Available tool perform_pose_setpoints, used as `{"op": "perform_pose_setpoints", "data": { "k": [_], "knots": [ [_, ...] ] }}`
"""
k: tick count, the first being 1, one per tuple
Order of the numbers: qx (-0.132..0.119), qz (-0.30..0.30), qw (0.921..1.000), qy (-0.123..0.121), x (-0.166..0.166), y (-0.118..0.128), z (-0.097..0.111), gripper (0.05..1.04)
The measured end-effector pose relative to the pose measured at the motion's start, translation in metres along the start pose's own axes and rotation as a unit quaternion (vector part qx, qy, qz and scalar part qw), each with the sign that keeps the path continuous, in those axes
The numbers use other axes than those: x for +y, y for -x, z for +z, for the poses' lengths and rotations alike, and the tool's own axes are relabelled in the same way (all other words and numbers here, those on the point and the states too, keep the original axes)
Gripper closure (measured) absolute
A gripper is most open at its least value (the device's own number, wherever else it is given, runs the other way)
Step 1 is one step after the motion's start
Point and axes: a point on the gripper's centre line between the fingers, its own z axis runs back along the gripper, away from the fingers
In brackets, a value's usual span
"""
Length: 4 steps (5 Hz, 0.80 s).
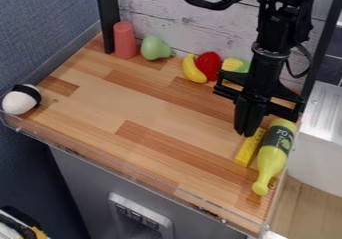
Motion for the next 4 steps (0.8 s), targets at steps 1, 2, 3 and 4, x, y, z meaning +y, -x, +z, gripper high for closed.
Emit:
{"op": "perform_pose_setpoints", "data": {
  "k": [1,2,3,4],
  "knots": [
    [0.018,0.046,0.9988,0.000,0.021,0.009,-0.006,0.847],
    [0.013,0.155,0.9876,0.016,0.066,0.022,0.002,0.581],
    [0.015,0.258,0.9656,0.030,0.103,0.034,0.001,0.282],
    [0.019,0.342,0.9385,0.041,0.136,0.046,0.000,0.087]
  ]
}}
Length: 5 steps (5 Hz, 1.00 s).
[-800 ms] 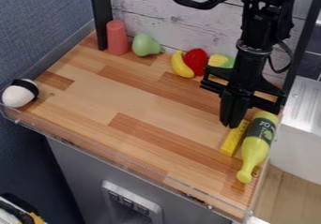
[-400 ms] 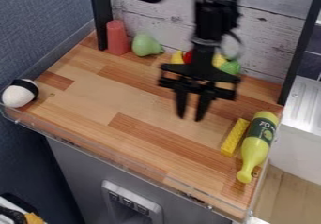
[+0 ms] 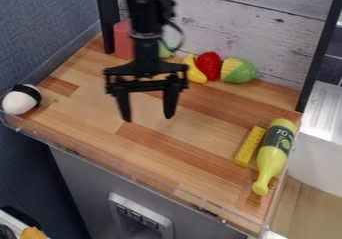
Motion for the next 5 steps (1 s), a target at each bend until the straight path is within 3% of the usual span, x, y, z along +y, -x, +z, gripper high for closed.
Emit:
{"op": "perform_pose_setpoints", "data": {
  "k": [1,2,3,4,5],
  "knots": [
    [0.002,0.042,0.9991,0.004,0.027,-0.013,0.003,0.085],
    [-0.007,0.013,0.9999,0.005,0.044,-0.027,0.010,0.085],
    [-0.009,-0.064,0.9979,-0.003,0.049,-0.043,0.005,0.085],
    [-0.013,-0.140,0.9900,-0.011,0.051,-0.056,-0.004,0.085],
    [-0.012,-0.177,0.9840,-0.014,0.054,-0.062,-0.015,0.085]
  ]
}}
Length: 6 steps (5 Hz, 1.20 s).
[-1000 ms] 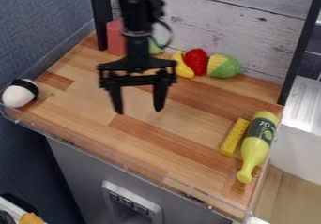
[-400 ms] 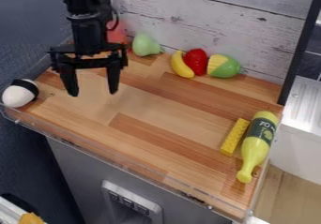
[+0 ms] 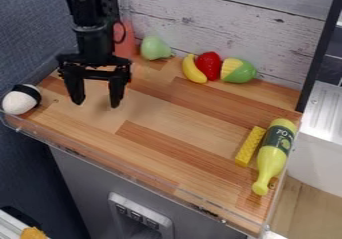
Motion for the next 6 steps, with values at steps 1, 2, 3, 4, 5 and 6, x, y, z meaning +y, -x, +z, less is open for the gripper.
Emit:
{"op": "perform_pose_setpoints", "data": {
  "k": [1,2,3,4,5,6],
  "knots": [
    [-0.001,0.012,0.9999,0.001,0.002,-0.002,-0.010,0.085],
    [-0.005,0.067,0.9977,0.007,0.001,-0.002,-0.016,0.085],
    [0.007,0.130,0.9914,0.016,-0.004,0.004,-0.026,0.134],
    [0.012,0.163,0.9865,0.017,-0.004,0.006,-0.027,0.411],
    [0.015,0.163,0.9865,0.016,-0.005,0.006,-0.027,0.732],
    [0.014,0.128,0.9916,0.013,-0.009,0.006,-0.026,0.926]
  ]
}}
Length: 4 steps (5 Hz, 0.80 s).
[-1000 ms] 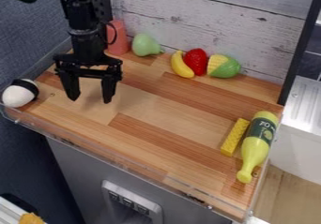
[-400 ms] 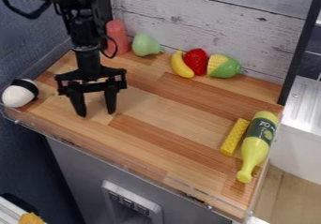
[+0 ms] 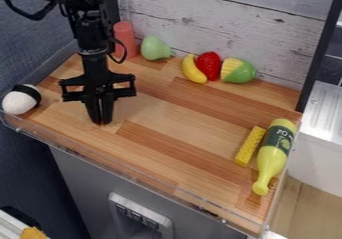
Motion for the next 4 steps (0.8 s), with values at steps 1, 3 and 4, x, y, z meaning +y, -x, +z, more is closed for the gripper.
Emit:
{"op": "perform_pose_setpoints", "data": {
  "k": [1,3,4],
  "knots": [
    [-0.008,-0.048,0.9988,-0.004,-0.007,-0.003,0.003,1.023],
    [-0.002,-0.095,0.9954,-0.014,-0.014,-0.005,0.005,1.031],
    [0.011,-0.156,0.9874,-0.024,-0.015,-0.004,0.018,1.031]
  ]
}}
